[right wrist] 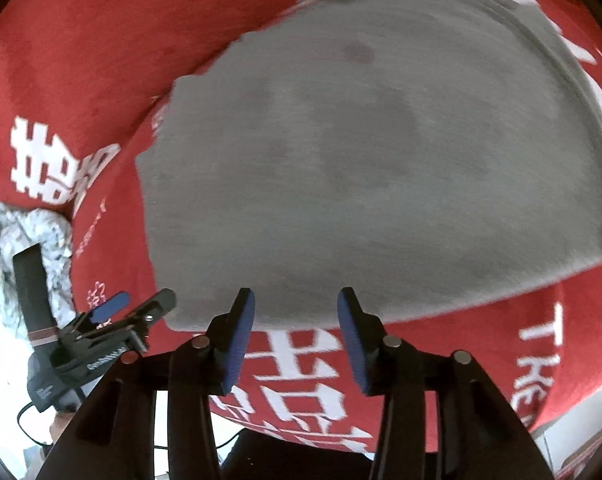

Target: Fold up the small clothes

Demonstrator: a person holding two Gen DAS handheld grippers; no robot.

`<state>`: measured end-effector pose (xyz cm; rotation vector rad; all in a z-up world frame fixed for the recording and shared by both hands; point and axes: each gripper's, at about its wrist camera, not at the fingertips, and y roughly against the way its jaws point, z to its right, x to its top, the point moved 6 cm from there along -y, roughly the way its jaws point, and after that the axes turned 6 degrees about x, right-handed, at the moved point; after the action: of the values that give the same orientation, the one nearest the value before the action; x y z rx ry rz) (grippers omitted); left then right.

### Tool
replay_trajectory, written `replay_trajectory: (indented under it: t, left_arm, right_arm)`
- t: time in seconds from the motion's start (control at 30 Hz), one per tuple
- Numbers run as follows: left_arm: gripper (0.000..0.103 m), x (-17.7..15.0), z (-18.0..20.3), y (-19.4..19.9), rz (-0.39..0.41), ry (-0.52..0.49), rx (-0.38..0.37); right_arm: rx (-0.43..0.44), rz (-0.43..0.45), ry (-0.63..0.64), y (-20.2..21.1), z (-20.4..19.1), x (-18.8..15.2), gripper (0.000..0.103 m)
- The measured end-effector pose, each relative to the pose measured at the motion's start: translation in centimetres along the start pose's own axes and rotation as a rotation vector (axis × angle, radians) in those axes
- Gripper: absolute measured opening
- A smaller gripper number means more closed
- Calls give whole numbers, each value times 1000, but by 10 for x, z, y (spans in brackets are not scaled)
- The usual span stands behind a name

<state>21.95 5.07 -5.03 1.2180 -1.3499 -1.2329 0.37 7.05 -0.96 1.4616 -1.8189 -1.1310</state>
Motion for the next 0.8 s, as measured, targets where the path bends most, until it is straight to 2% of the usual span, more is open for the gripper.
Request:
replay_trajectory:
  t: [0.13,0.17,0.2,0.23,0.4,0.53,0.63,0.7,0.8]
  left_arm:
    - [103,1,-23,-6,-1,38,-23]
    - [103,1,-28,-6,1,46,-35]
    - [103,1,-34,-6,5,61,-51]
    - [103,1,-42,-5,10,84,-69]
    - [103,5,-81,-8,45,165,-88]
    - [103,6,-100,-17,25,216,-106]
    - [103,4,-118,-23,27,240,-106]
    - [103,1,-129,-24,31,248,-103]
    - [103,-2,-138,-23,36,257,-101]
  right_arm:
    - [20,-3,66,-12,-28,8,44]
    - [24,-4,88,-17,-38,12,39]
    - [27,-5,104,-22,-45,15,28]
    - [30,-9,118,-27,-52,18,22]
    - [49,-20,189,-60,-90,32,21]
    - [53,-29,204,-91,-105,38,21]
    - [54,-74,214,-113,-110,30,21]
    - [27,-66,276,-113,-116,22,21]
    - [32,-117,332,-113,-123,9,21]
